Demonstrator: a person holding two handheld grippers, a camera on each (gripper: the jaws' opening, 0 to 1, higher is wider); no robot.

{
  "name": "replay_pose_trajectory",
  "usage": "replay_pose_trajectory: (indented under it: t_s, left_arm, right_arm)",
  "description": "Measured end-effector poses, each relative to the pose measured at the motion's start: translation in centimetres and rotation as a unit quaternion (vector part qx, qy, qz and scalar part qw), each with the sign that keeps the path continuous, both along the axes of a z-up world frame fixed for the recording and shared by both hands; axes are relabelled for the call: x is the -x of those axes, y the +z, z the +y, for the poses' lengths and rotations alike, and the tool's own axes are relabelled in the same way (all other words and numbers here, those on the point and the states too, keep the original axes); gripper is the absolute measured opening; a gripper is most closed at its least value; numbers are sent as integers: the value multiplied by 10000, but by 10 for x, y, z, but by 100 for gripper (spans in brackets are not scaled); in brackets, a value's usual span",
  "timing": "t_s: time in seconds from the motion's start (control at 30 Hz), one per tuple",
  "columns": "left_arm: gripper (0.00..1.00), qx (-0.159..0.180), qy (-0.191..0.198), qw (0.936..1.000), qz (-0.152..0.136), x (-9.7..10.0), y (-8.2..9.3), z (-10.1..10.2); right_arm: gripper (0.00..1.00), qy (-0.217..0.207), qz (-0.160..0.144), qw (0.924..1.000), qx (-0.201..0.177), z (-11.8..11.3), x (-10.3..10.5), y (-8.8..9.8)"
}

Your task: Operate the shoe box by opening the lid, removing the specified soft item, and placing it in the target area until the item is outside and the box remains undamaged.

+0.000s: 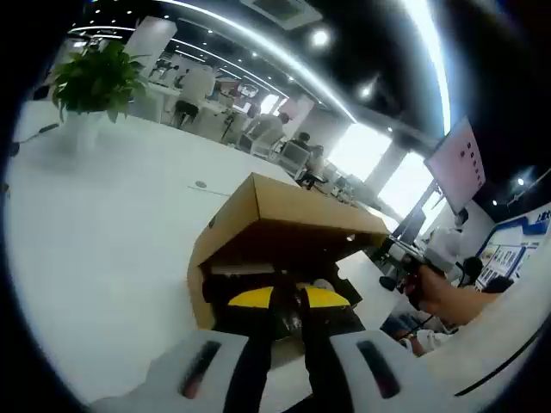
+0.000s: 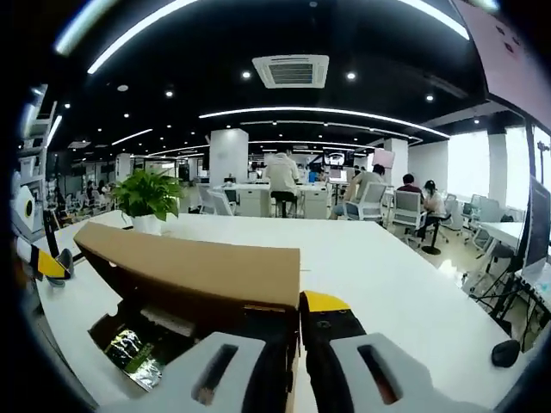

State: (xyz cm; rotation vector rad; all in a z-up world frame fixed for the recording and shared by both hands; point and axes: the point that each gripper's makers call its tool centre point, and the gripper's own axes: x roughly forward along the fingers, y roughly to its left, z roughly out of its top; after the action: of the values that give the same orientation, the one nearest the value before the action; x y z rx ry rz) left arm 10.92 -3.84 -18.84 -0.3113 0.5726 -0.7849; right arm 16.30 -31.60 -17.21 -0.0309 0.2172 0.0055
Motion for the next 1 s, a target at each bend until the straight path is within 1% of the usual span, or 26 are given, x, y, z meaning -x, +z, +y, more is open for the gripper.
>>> replay_pose_trajectory:
  t_s: [0.03,0.07,0.1,0.13,0.17,0.2,0.23,0.27,0.3,0.33,0.37,0.43,0.47,0.5,0.53,0.57,0.6,0.63,0.7,0.77,0.83,0.87,0.9,0.93,0.97,1.0]
  left_arm:
    - [11,116,61,9999,39,-2,5,0]
    - [13,277,107,9995,-50,-5,11,0]
    - [15,456,114,9988,-167,-8,19,-2]
    - [18,373,70,9989,-280,-10,20,-1]
    - [20,166,45,9988,-456,-13,19,0]
    - [21,21,-53,9988,-495,-12,17,-1]
    - [23,-150,-181,9987,-449,-10,13,-2]
    - [25,-201,-248,9986,-432,-9,11,-3]
    - [25,-255,-382,9971,-611,-9,10,-4]
    - [25,-291,-440,9963,-681,-8,10,-5]
    - [26,-429,-593,9945,-748,-5,6,-6]
    - [28,-669,-740,9924,-721,-3,-3,-5]
    - [29,-748,-758,9919,-692,-3,-9,-5]
    - [28,-690,-639,9941,-540,-5,-11,-5]
    - [28,-654,-867,9934,-373,3,-13,-11]
    - [31,-651,-968,9923,-423,4,-14,-14]
    - [34,-756,-1033,9906,-487,4,-16,-16]
    - [38,-910,-1239,9870,-463,7,-23,-18]
    - [43,-1135,-1421,9824,-428,8,-33,-18]
    - [40,-1171,-1536,9801,-449,7,-39,-20]
    - [34,-980,-1718,9802,-129,12,-46,-23]
    - [33,-997,-1714,9801,-103,11,-49,-22]
    - [33,-1036,-1693,9800,-160,9,-50,-22]
    - [33,-1267,-1940,9721,-361,11,-55,-23]
    - [33,-1426,-2061,9672,-412,12,-59,-23]
    - [33,-1699,-2202,9591,-533,14,-64,-22]
  right_arm:
    - [3,18,46,10000,-17,0,-1,0]
    - [3,11,231,9997,-81,0,0,-5]
    - [6,-98,614,9980,-144,-2,3,-14]
    - [7,-100,686,9972,-273,0,2,-17]
    - [6,-26,561,9983,-158,2,-1,-13]
    - [5,-12,566,9984,-60,4,-1,-14]
    - [5,-40,467,9986,248,3,-1,-10]
    - [4,-16,346,9987,362,4,-2,-6]
    - [3,-8,169,9983,563,2,-4,-1]
    - [3,29,-45,9973,736,2,-6,5]
    - [3,-19,-384,9972,647,2,-8,15]
    - [8,10,-532,9969,572,4,-9,21]
    - [9,7,-581,9975,413,5,-11,24]
    - [8,24,-563,9978,353,6,-11,24]
    - [8,33,-512,9977,435,5,-14,24]
    - [7,21,-494,9976,491,4,-15,24]
    - [5,-15,-512,9976,466,2,-17,25]
    - [3,-45,-507,9978,423,0,-18,25]
    - [0,-61,-490,9977,459,-3,-22,26]
    - [0,-39,-457,9986,279,-2,-26,27]
    - [0,-34,-446,9989,167,-2,-28,28]
    - [0,-60,-421,9991,66,-3,-30,28]
    - [0,-53,-371,9993,-16,-3,-30,28]
    - [0,-38,-350,9994,-2,-3,-31,28]
    - [0,-19,-303,9995,-14,-3,-32,28]
    - [0,-16,-258,9997,-44,-3,-32,28]
